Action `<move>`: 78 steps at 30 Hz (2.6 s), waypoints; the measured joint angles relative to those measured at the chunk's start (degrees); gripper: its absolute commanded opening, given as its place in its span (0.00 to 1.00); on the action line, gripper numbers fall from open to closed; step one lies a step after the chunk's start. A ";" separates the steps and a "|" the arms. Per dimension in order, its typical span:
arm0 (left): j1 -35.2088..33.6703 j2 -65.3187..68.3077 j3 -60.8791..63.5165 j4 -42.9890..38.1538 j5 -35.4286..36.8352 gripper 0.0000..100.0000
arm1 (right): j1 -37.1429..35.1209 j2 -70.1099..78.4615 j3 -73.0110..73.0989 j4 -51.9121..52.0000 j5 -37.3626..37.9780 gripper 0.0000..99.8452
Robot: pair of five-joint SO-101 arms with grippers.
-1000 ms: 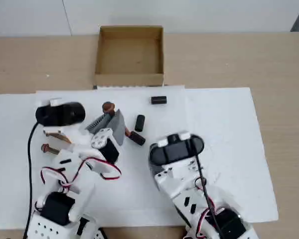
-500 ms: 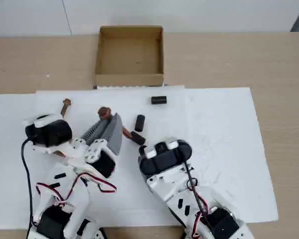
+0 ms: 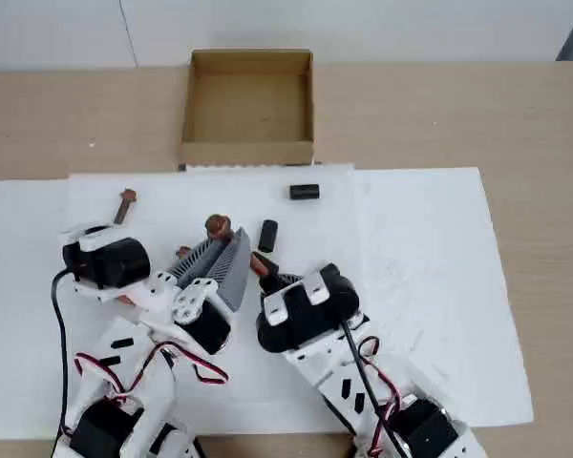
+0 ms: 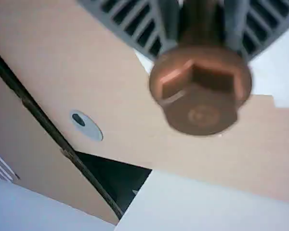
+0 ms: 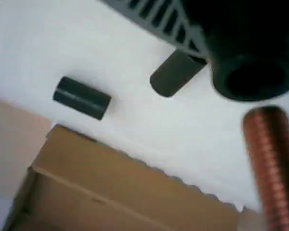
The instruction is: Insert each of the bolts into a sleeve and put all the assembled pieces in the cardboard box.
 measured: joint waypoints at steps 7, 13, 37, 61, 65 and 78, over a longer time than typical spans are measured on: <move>0.00 0.00 0.00 0.00 0.00 0.00 | 0.00 0.00 0.00 -0.35 1.05 0.00; 1.32 0.00 0.00 0.00 0.00 0.00 | 0.00 0.00 0.00 -0.35 1.05 0.00; 4.92 -0.88 3.69 3.52 -0.35 0.00 | 0.09 0.09 0.18 -2.73 3.78 0.00; 7.56 -1.14 8.09 5.89 -15.74 0.27 | 0.26 0.18 0.62 -2.64 3.78 0.00; 6.95 -1.14 8.09 6.59 -17.23 0.27 | 0.26 0.26 0.79 -2.64 3.78 0.00; 6.95 -0.09 4.31 8.00 -18.46 0.27 | 0.26 0.09 1.32 -2.81 3.78 0.00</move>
